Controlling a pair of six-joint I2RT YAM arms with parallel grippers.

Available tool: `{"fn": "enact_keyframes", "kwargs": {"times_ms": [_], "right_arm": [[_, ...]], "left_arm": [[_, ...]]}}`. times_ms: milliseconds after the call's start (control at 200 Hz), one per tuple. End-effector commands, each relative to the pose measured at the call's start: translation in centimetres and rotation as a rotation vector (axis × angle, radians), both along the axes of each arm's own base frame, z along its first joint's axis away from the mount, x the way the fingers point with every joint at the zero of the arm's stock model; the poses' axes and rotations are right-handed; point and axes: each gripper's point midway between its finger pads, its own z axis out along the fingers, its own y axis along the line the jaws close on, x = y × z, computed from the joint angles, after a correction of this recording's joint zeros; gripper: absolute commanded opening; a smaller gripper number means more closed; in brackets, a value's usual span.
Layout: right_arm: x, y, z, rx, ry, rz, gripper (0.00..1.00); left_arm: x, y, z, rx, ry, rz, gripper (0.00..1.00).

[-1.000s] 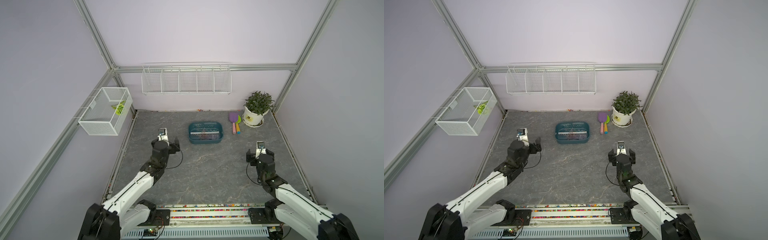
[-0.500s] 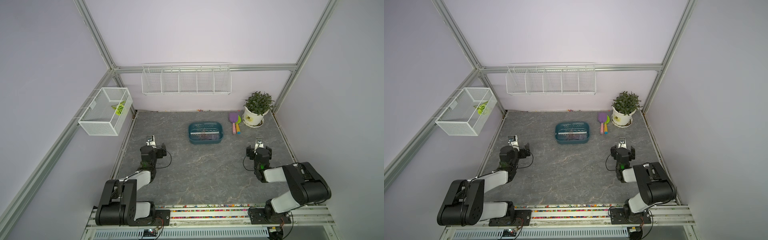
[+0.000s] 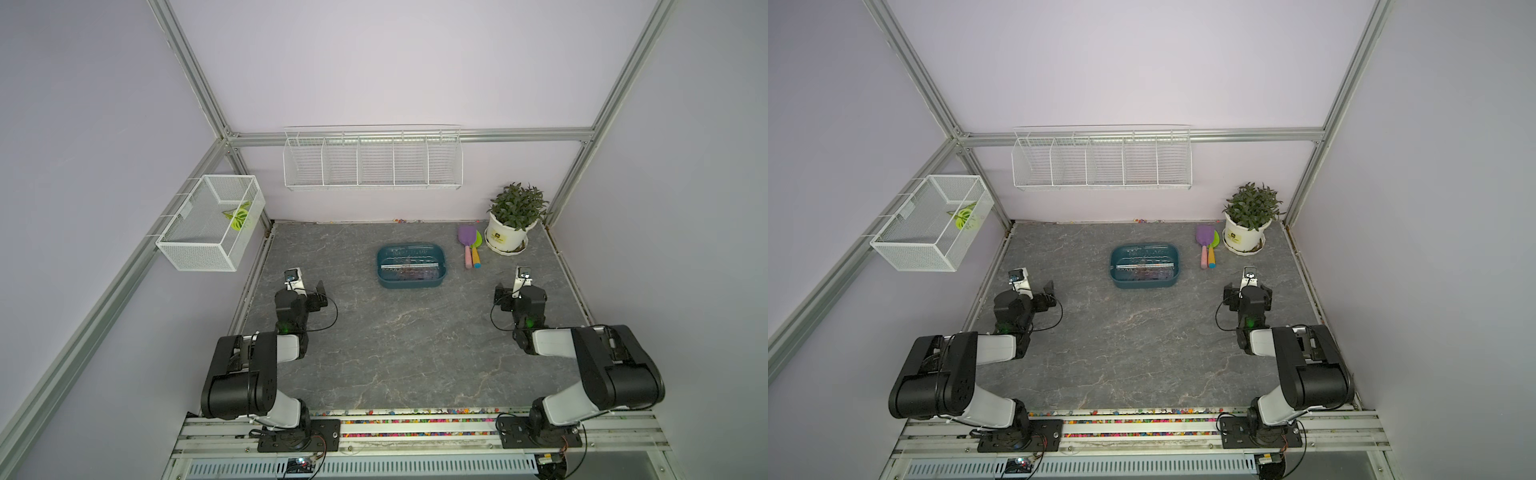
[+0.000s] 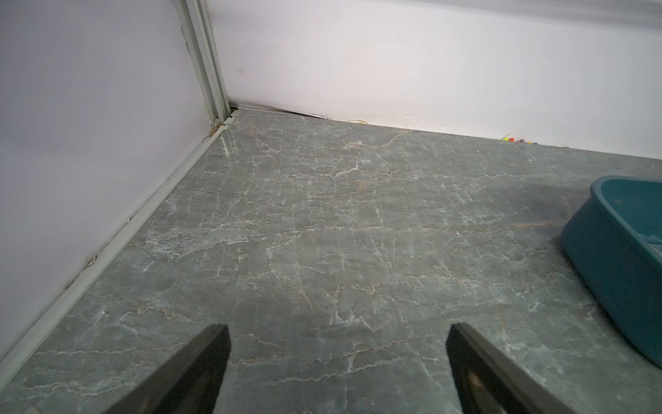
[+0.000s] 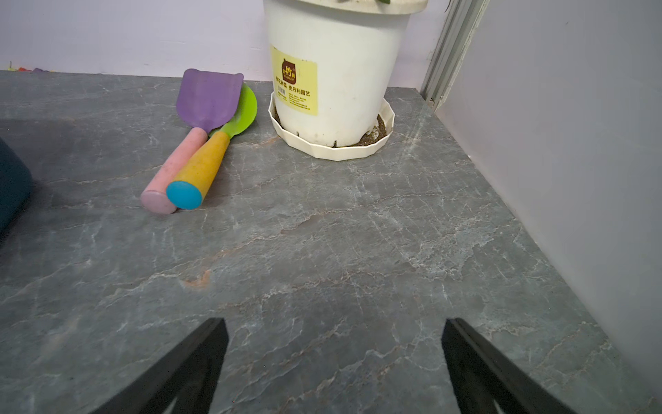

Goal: Put the scattered rulers into the storage box
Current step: Reset both arms

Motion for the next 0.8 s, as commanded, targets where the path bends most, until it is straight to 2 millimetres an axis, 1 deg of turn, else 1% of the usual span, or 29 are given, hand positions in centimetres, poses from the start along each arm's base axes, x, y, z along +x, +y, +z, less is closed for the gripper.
{"fn": "enact_keyframes", "kwargs": {"times_ms": [0,250,270,300,325,600,665,795], "right_arm": [[0.2,0.2,0.6,0.017,-0.012,0.007,0.99],[0.2,0.2,0.5,0.017,-0.007,0.008,0.99],[0.2,0.5,0.5,0.023,-0.007,0.027,0.99],[0.4,1.6,0.4,0.019,0.001,0.095,0.99],[0.4,1.7,0.4,0.022,0.002,0.103,0.99],[0.3,1.7,0.4,0.021,-0.003,0.1,0.99],[0.6,2.1,0.2,0.02,0.016,0.123,0.99],[0.6,1.9,0.2,0.024,0.015,0.114,0.99]], "left_arm": [[0.7,0.1,0.9,-0.016,-0.023,0.002,1.0],[0.6,0.1,1.0,-0.011,-0.026,0.001,1.0],[0.6,0.1,1.0,-0.01,-0.029,0.001,1.0],[0.5,0.1,1.0,-0.01,-0.031,0.002,1.0],[0.5,0.1,1.0,-0.009,-0.031,0.002,1.0],[0.5,0.1,1.0,-0.013,-0.028,0.0,1.0],[0.6,0.1,1.0,-0.012,-0.028,0.001,1.0],[0.6,0.1,1.0,-0.013,-0.026,0.001,1.0]]}}
